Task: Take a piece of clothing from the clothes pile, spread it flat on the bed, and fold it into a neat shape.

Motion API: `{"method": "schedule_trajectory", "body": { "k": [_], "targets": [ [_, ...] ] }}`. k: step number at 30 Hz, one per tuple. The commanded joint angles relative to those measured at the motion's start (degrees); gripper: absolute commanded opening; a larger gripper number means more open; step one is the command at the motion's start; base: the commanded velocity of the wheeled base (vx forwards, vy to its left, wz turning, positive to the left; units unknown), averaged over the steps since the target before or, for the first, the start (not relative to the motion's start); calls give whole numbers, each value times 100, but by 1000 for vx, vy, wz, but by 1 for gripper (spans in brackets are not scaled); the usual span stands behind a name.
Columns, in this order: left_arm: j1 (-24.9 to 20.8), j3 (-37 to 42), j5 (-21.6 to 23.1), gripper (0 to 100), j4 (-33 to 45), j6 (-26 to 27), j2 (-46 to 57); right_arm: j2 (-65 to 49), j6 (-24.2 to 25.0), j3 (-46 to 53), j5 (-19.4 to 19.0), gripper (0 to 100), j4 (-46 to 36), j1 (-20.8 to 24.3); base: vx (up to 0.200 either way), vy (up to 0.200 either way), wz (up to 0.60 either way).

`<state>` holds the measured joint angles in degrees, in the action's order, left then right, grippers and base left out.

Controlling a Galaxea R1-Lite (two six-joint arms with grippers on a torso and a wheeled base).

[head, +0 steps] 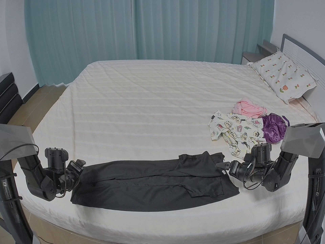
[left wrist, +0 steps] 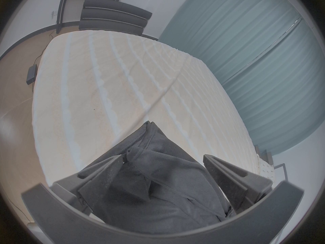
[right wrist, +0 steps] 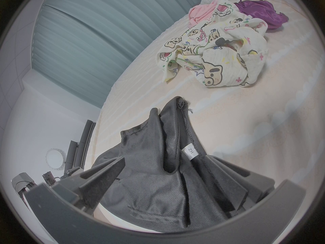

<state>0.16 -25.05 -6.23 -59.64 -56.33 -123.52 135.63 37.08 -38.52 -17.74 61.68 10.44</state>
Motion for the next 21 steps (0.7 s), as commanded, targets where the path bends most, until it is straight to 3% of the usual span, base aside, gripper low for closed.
{"method": "schedule_trajectory", "body": {
  "k": [1, 14, 19, 20, 21],
  "targets": [
    [-253, -79, -212, 100, -206, -71, -586, 7, 1, -6, -2, 100, 1, 2, 0, 0, 0],
    [-288, -281, -265, 100, -224, -44, -894, 16, 1, -6, -2, 100, 1, 2, 0, 0, 0],
    [-236, -650, -502, 100, -224, -44, -1131, 7, 9, -15, -2, 100, 1, 2, 0, 0, 0],
    [-209, -703, -564, 0, -215, -36, -1157, 7, 9, -15, -2, 100, 1, 2, 0, 0, 0],
    [-192, -738, -616, 0, -215, -36, -1175, -2, 9, -6, -2, 100, 1, 11, 0, 0, 0]
  ]
}}
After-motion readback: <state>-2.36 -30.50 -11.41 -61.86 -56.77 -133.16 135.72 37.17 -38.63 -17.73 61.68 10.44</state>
